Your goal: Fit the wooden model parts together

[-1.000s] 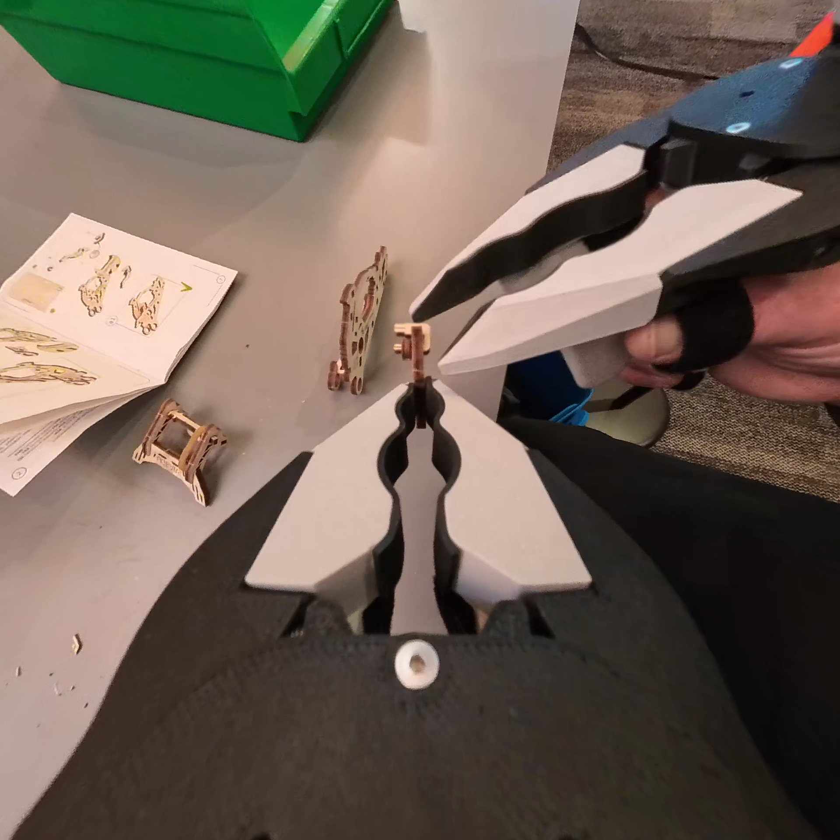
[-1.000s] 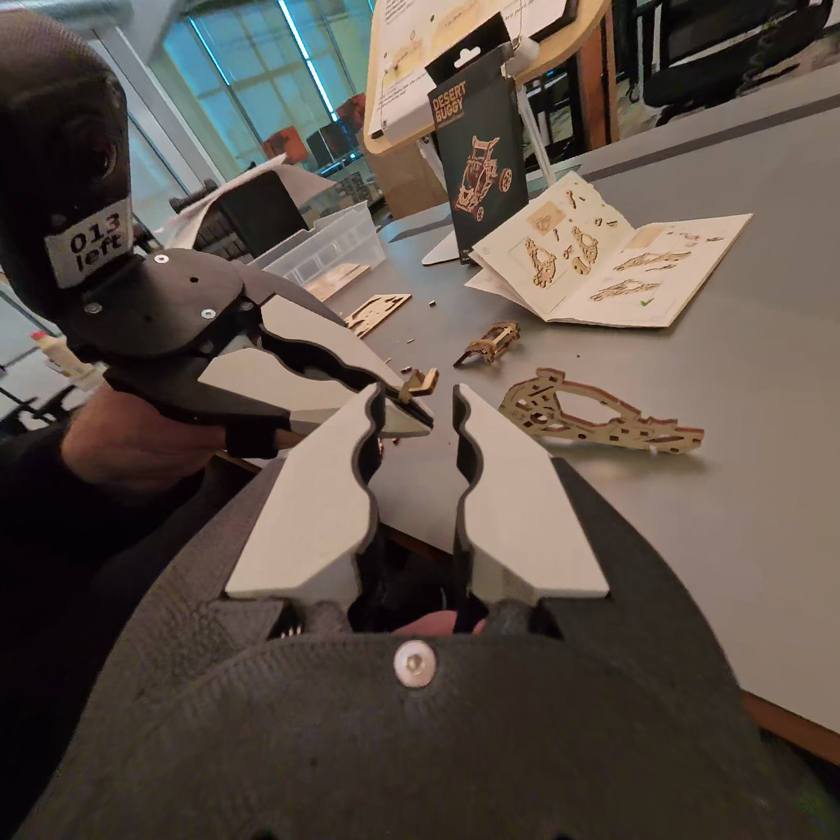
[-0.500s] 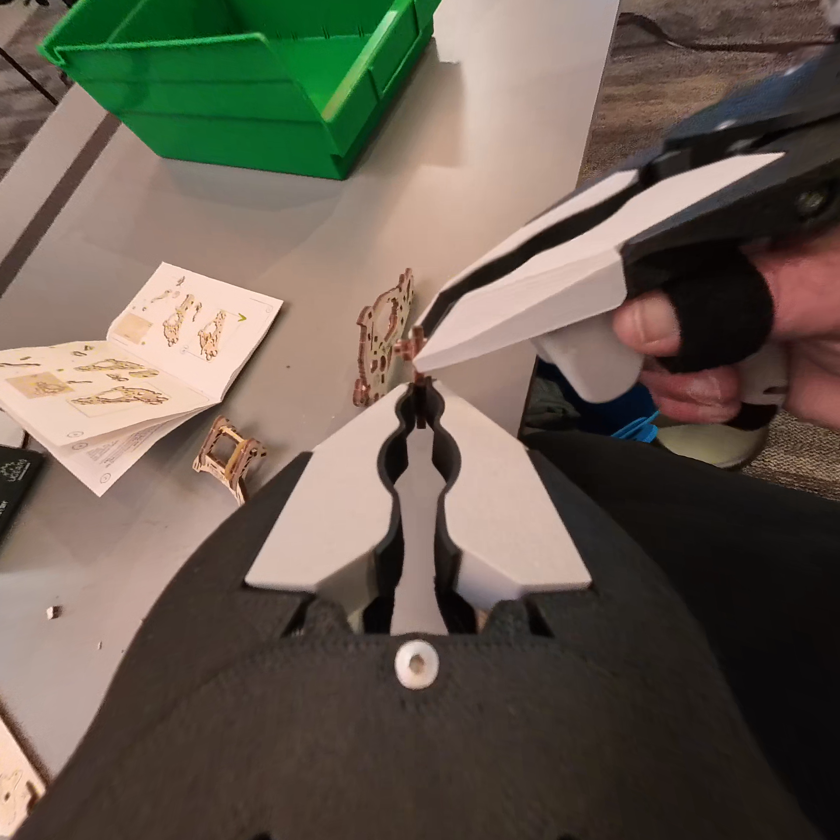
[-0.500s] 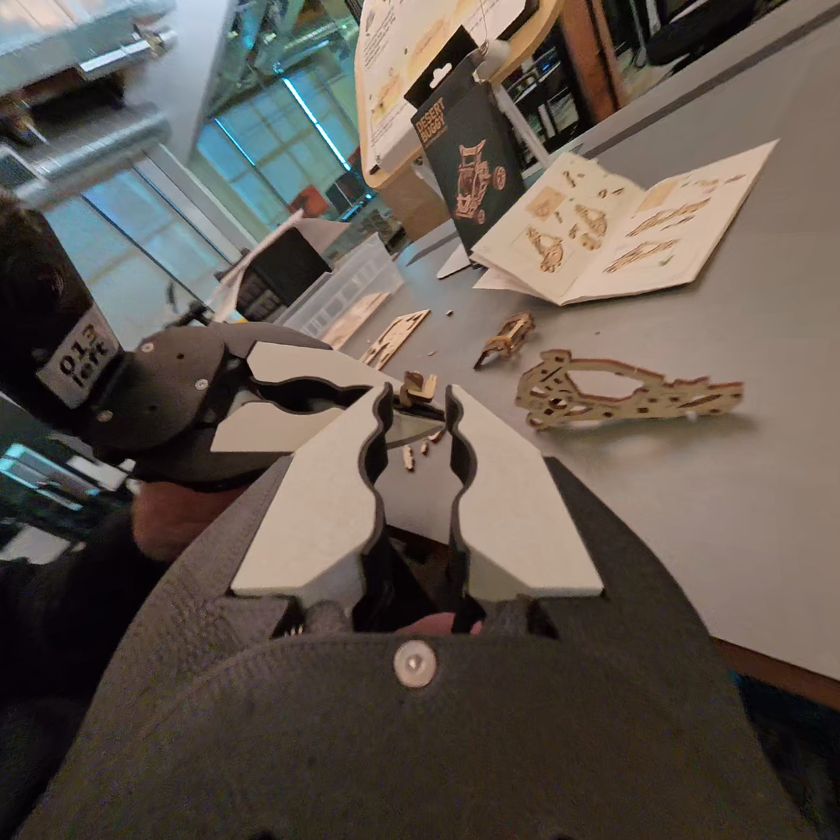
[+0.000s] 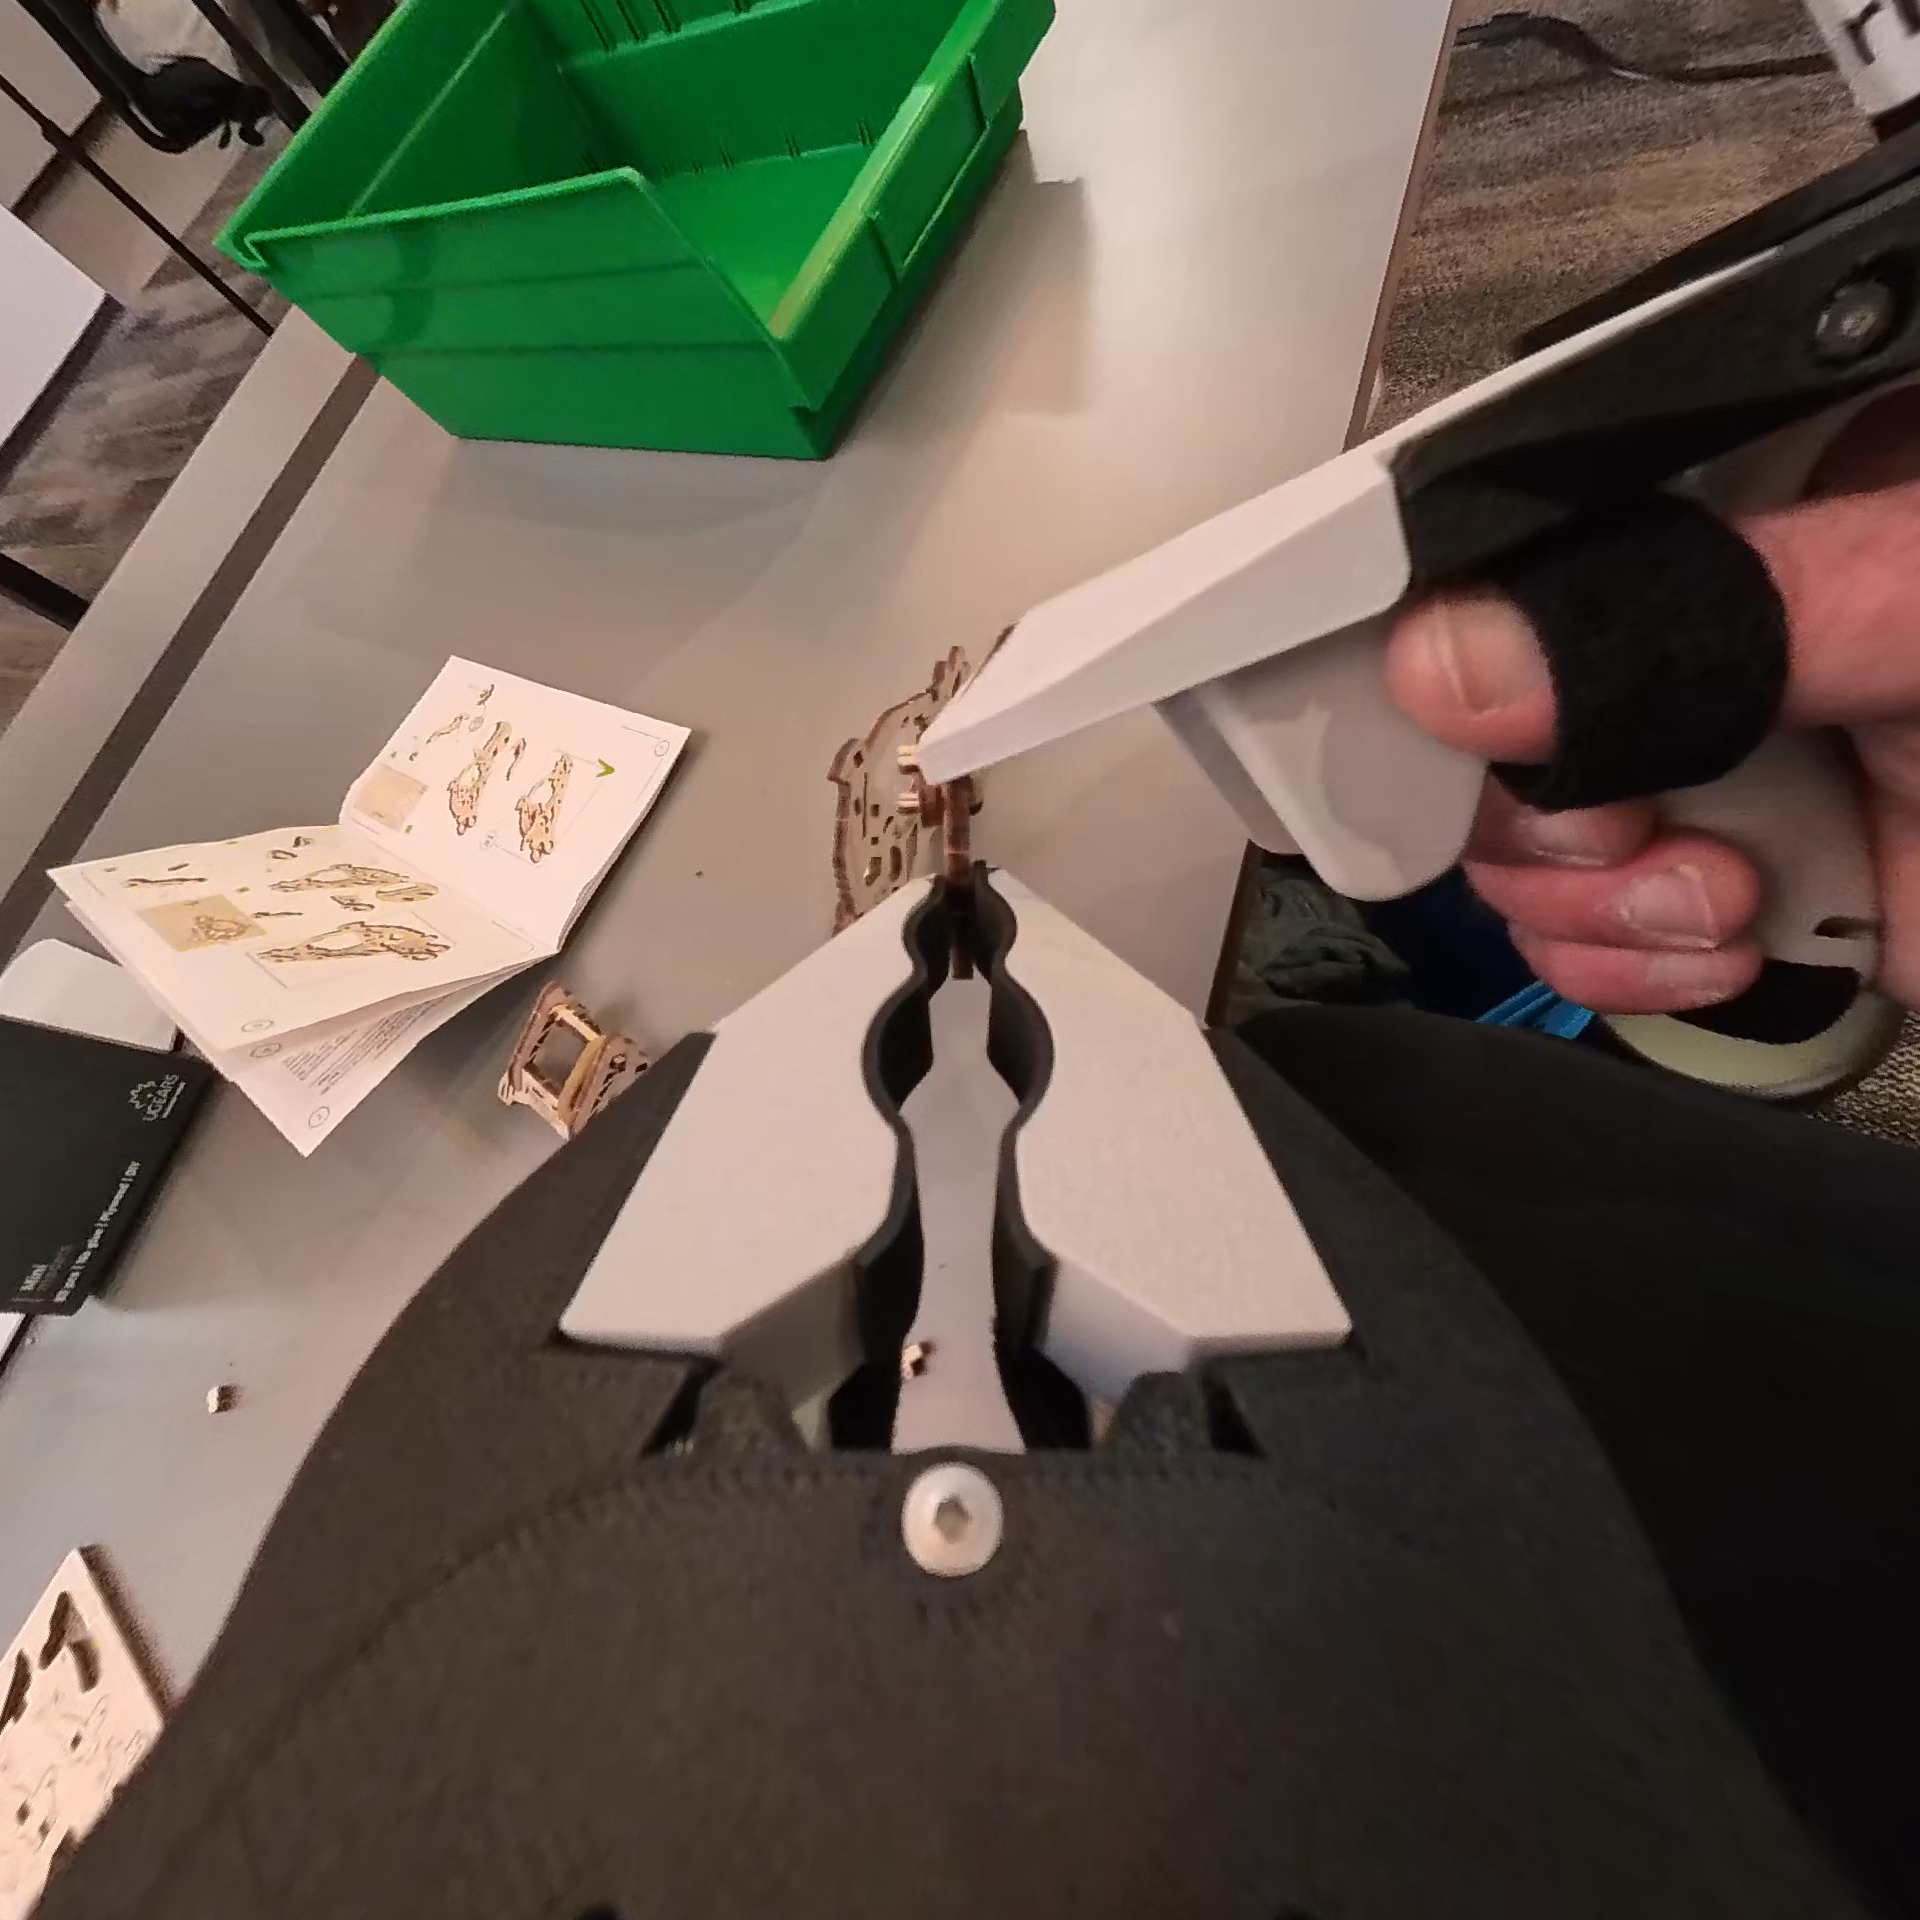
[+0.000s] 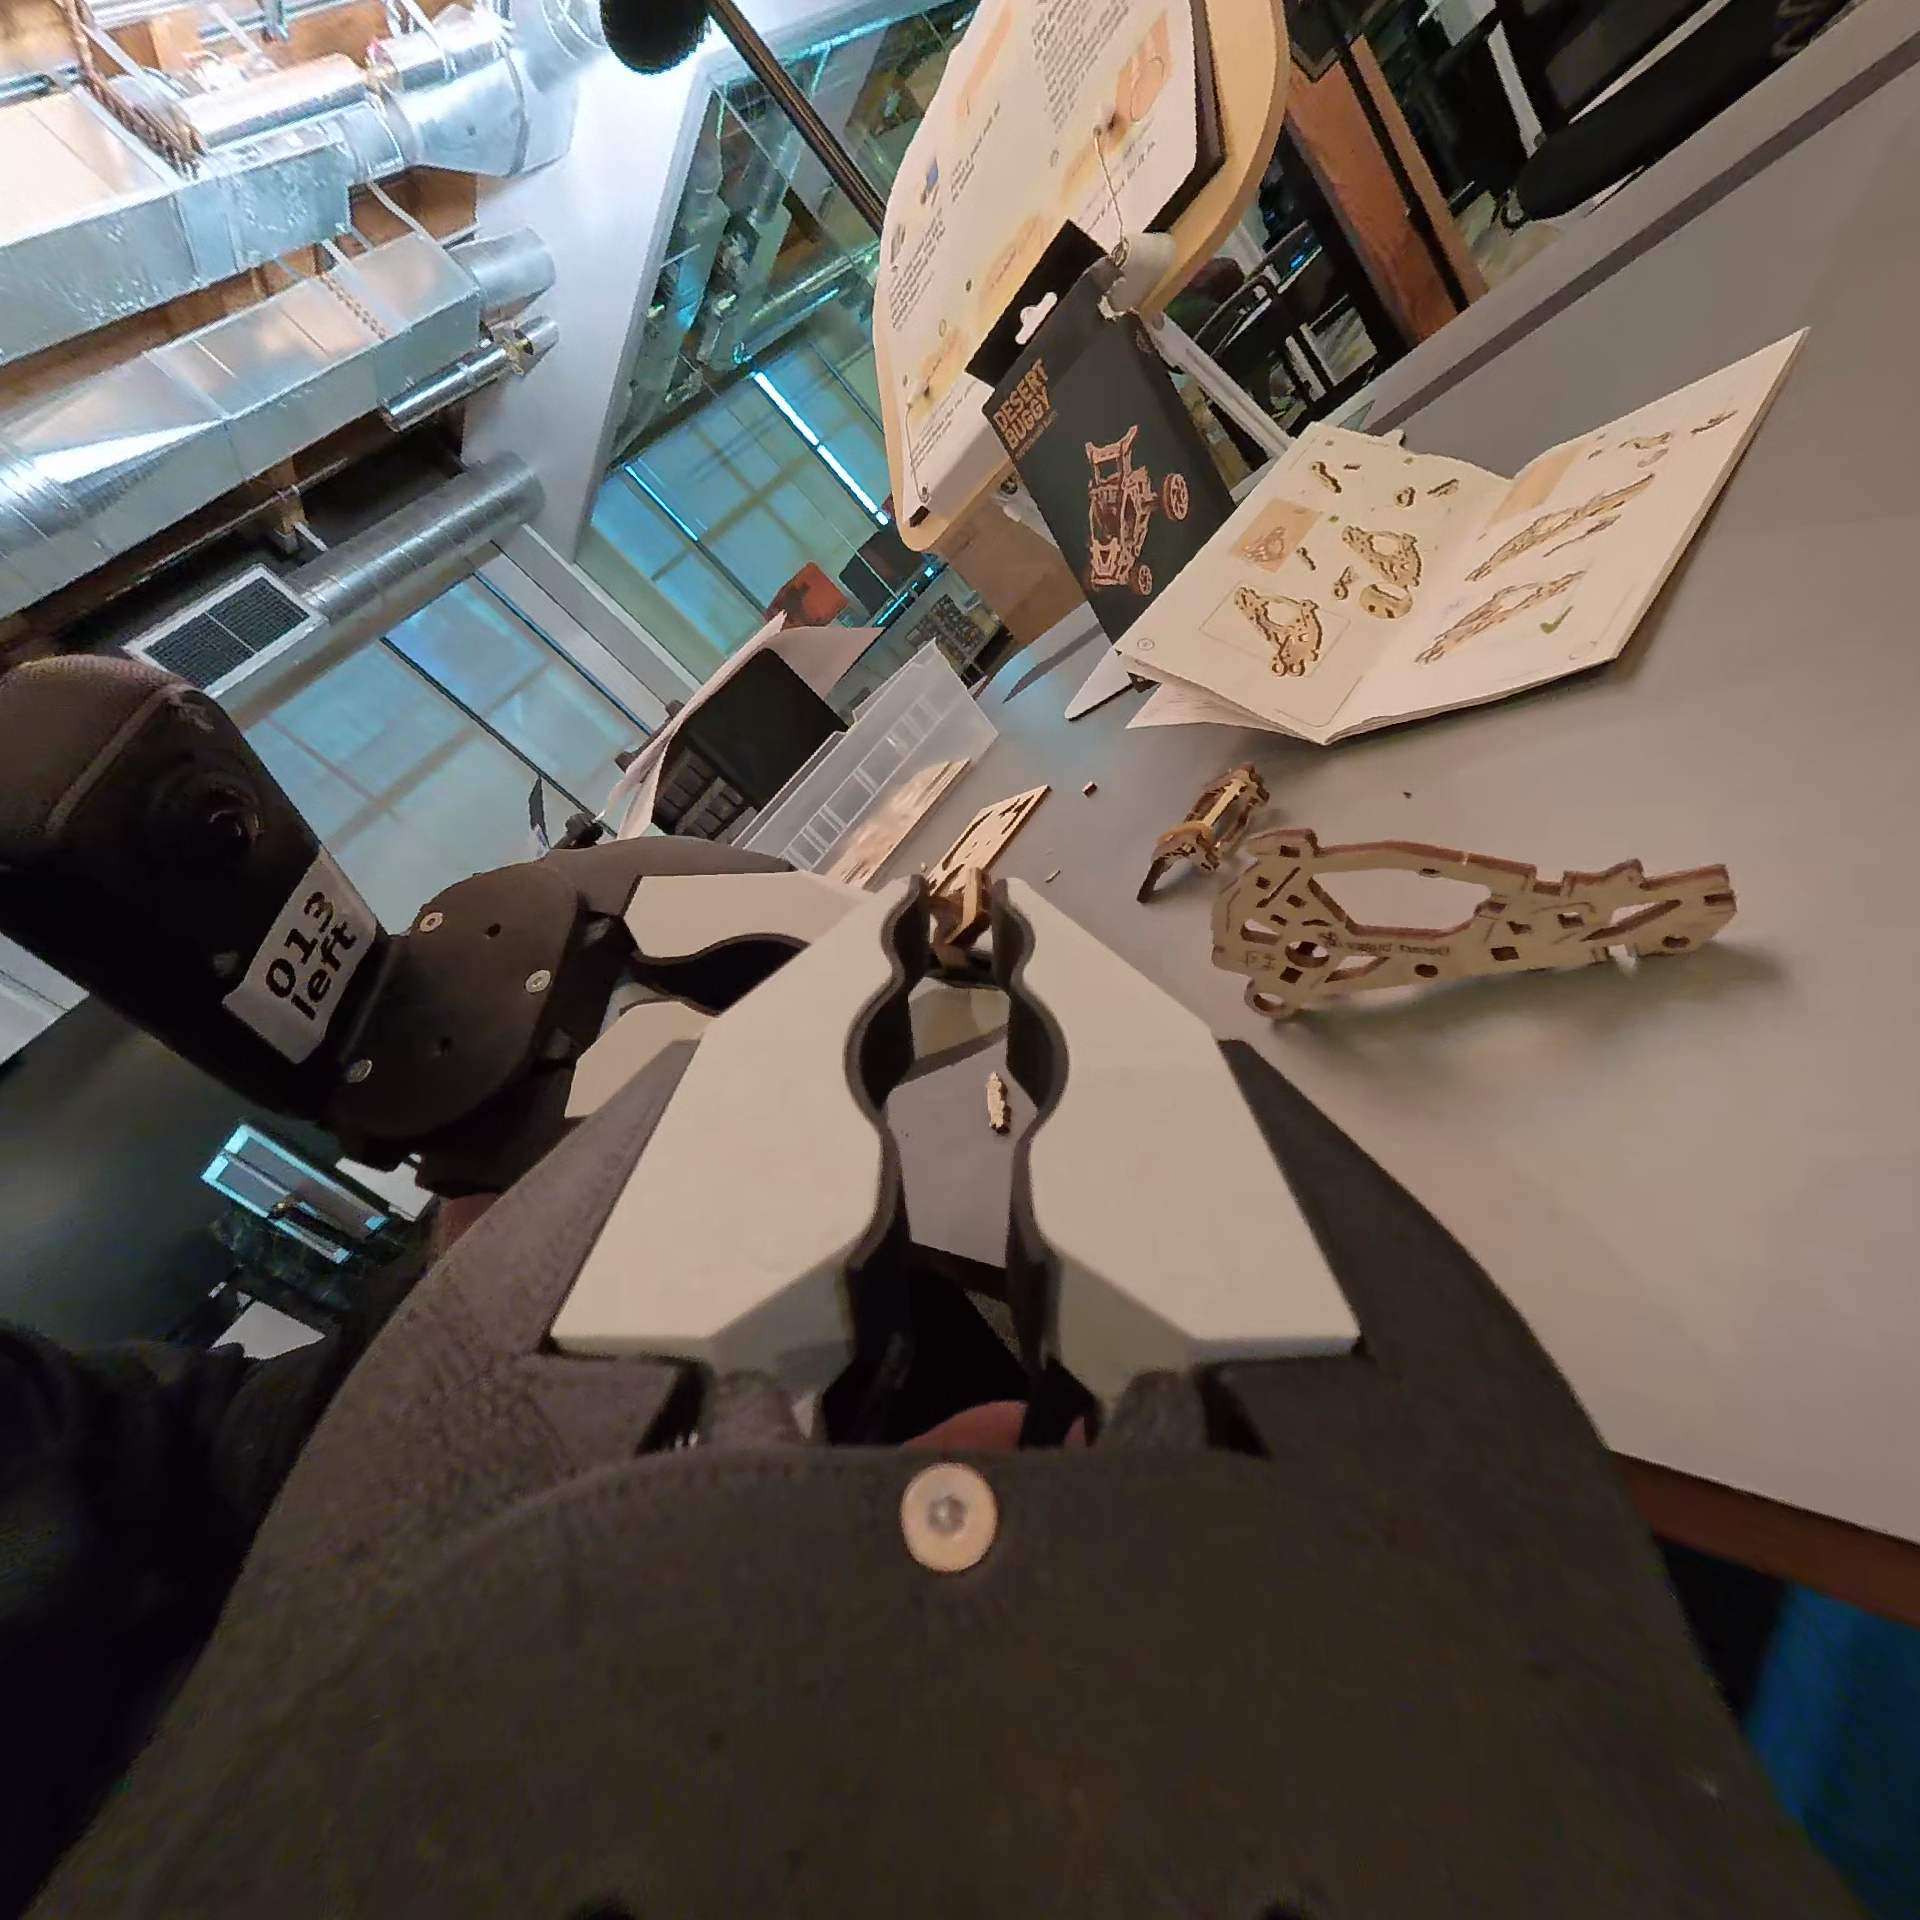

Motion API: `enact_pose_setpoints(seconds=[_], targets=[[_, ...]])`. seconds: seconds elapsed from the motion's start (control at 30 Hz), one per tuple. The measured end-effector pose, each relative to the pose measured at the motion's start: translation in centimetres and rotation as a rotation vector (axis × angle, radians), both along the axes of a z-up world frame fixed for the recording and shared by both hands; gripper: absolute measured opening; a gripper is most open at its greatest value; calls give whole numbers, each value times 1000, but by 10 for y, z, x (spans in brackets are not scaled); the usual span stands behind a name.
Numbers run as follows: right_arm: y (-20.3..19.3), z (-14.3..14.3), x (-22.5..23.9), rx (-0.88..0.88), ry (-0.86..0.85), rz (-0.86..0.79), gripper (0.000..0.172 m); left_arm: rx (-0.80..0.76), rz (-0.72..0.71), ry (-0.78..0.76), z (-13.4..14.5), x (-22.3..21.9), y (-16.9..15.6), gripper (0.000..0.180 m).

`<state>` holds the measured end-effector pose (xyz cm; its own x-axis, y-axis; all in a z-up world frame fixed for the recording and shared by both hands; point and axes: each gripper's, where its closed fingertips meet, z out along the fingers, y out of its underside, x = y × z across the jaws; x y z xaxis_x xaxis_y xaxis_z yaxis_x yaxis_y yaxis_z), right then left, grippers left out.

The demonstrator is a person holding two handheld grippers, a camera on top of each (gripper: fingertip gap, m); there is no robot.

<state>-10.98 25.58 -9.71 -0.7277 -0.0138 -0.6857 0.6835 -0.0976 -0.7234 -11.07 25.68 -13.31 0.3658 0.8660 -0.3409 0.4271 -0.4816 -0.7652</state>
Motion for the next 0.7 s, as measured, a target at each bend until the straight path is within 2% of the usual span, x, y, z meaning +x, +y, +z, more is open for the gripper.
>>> enact_pose_setpoints(seconds=[0.07, 0.1, 0.13, 0.23, 0.37, 0.63, 0.7], targets=[[0, 0, 0, 1, 14, -8, 10, 5, 6, -6, -1, -1, 1, 1], [0, 0, -1, 4, 21, -13, 21, 12, 7, -4, -1, -1, 1, 1], [1, 0, -2, 3, 25, -19, 24, 23, 8, -2, 0, -1, 2, 1], [3, -1, -2, 22, 64, -30, 22, 29, 10, 6, 1, -2, 2, 1], [2, 0, 1, 22, 73, -18, 8, 15, 10, 19, 3, -3, 3, 1], [4, -2, 0, 27, 109, -37, 6, 16, 2, 26, 3, -5, 6, 1], [4, -1, -1, 27, 114, -34, 6, 26, -18, 16, 2, -4, 8, 10]])
